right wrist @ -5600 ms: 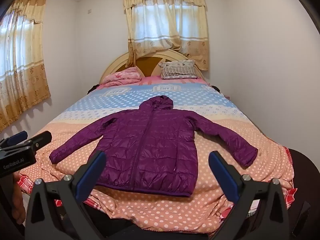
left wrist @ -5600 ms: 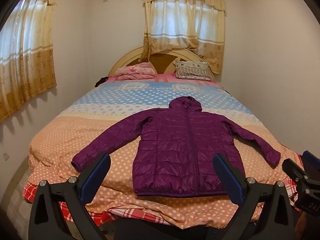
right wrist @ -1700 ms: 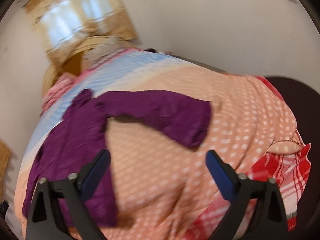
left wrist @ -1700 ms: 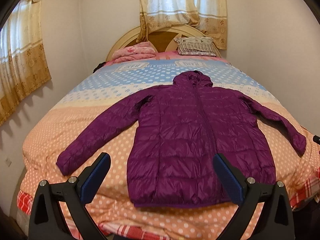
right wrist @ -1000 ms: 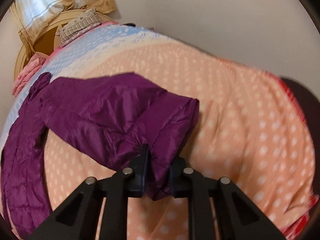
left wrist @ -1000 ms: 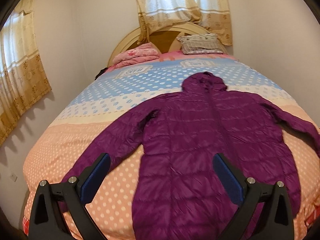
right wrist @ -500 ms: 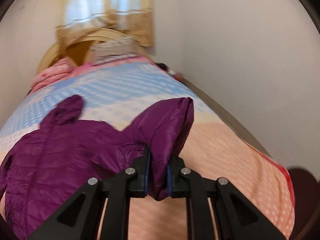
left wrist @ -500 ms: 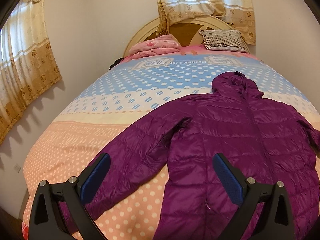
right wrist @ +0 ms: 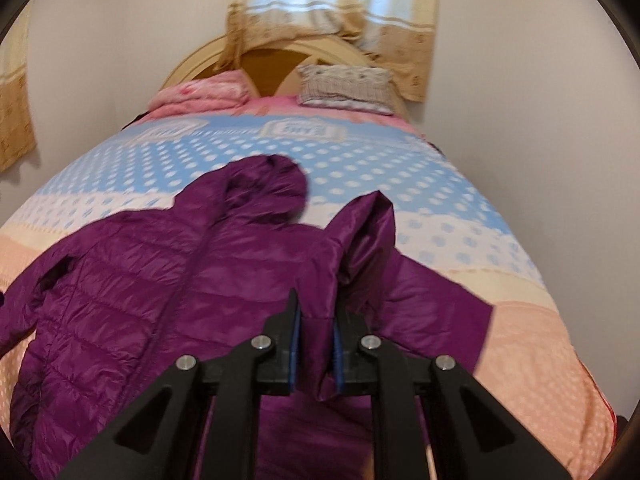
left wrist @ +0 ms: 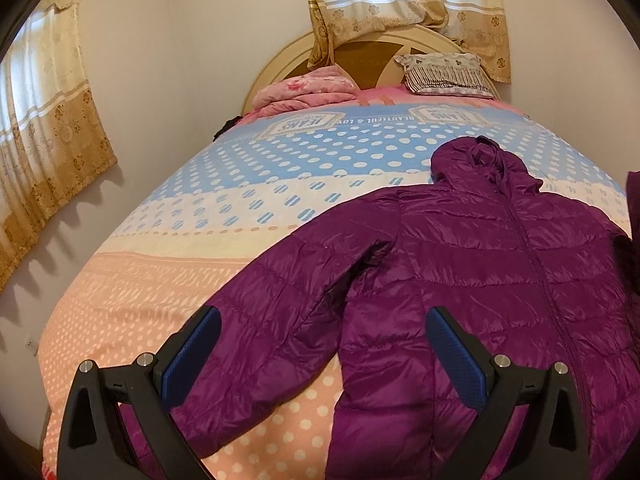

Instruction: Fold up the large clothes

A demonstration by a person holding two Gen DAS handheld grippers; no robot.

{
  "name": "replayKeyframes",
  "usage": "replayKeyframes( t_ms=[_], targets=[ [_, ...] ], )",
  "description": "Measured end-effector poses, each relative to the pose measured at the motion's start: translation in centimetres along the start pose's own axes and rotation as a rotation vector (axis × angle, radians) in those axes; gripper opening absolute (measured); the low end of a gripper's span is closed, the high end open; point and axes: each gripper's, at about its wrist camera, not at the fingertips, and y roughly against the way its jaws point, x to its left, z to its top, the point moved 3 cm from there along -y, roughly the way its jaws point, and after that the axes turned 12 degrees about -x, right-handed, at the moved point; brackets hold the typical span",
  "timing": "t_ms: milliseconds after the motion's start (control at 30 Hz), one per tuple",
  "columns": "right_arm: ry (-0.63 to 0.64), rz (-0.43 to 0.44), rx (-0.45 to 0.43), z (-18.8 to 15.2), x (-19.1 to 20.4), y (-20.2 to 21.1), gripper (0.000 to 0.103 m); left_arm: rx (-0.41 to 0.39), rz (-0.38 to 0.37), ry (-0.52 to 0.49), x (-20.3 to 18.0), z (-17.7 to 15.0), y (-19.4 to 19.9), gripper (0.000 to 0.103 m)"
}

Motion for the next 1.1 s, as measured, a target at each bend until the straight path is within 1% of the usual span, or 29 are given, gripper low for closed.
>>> replayKeyframes(
  t_ms=[100, 233, 333, 433, 500, 533, 567, 600, 633, 667, 733, 800, 833, 867, 933, 967, 1033, 1067, 1100],
  targets=[
    [0.025, 0.030, 0.016, -0.6, 2.4, -1.2, 0.015, -0.002, -0.001, -0.014, -0.5, -0.2, -0.8, 0.102],
    [0.038, 0.067, 0.042, -1.6, 4.5, -2.3, 0.015, 0.021, 0.006, -0.028, -1.3, -0.8, -2.8, 0.102],
    [0.042, 0.095, 0.058, -2.4, 5.7, -2.7, 0.015, 0.043, 0.011, -0.020, -1.6, -1.0, -4.3, 0.102],
    [0.046, 0.133, 0.076, -3.3, 7.4, -3.3, 0.015, 0.056, 0.012, -0.018, -2.2, -0.9, -5.1, 0.102],
    [0.056, 0.165, 0.105, -4.0, 8.5, -3.8, 0.016, 0.058, 0.006, -0.026, -2.8, -0.7, -5.2, 0.102],
    [0.056, 0.174, 0.116, -4.2, 8.8, -4.0, 0.021, 0.058, 0.001, -0.031, -3.1, -0.6, -5.1, 0.102],
    [0.047, 0.186, 0.118, -4.3, 8.9, -3.9, 0.030, 0.057, -0.001, -0.037, -3.3, -0.4, -5.0, 0.102],
    [0.029, 0.212, 0.118, -4.3, 8.9, -3.4, 0.041, 0.056, -0.006, -0.038, -3.4, -0.2, -4.8, 0.102],
    [0.012, 0.238, 0.104, -4.2, 8.7, -2.6, 0.066, 0.053, -0.014, -0.033, -3.5, 0.2, -4.6, 0.102],
    [0.001, 0.249, 0.071, -4.0, 8.2, -1.3, 0.078, 0.047, -0.015, -0.025, -3.6, 0.5, -4.4, 0.102],
    [0.013, 0.246, 0.034, -3.7, 7.4, 0.7, 0.078, 0.041, -0.019, -0.012, -3.8, 1.2, -4.0, 0.102],
    [0.010, 0.255, -0.003, -3.5, 5.8, 2.8, 0.078, 0.037, -0.040, -0.001, -4.6, 1.8, -3.5, 0.102],
    [0.001, 0.243, -0.025, -3.5, 4.5, 3.8, 0.078, 0.032, -0.060, 0.003, -5.4, 2.2, -3.0, 0.102],
    [-0.009, 0.227, -0.039, -3.5, 3.4, 4.4, 0.081, 0.028, -0.072, 0.002, -6.0, 2.5, -2.7, 0.102],
    [-0.057, 0.156, -0.070, -4.0, -0.4, 5.5, 0.085, 0.014, -0.118, -0.006, -8.1, 3.2, -1.7, 0.102],
    [-0.080, 0.118, -0.075, -4.4, -2.0, 5.6, 0.088, -0.003, -0.144, -0.026, -9.7, 3.6, -1.1, 0.102],
    [-0.113, 0.049, -0.053, -5.3, -5.0, 5.2, 0.092, -0.031, -0.185, -0.072, -12.6, 4.1, -0.2, 0.102],
    [-0.137, 0.013, -0.034, -6.1, -6.6, 4.8, 0.092, -0.037, -0.208, -0.087, -13.7, 4.2, 0.0, 0.102],
    [-0.154, -0.003, -0.022, -6.6, -7.6, 4.6, 0.092, -0.040, -0.247, -0.105, -15.4, 4.3, 0.0, 0.102]
  ],
)
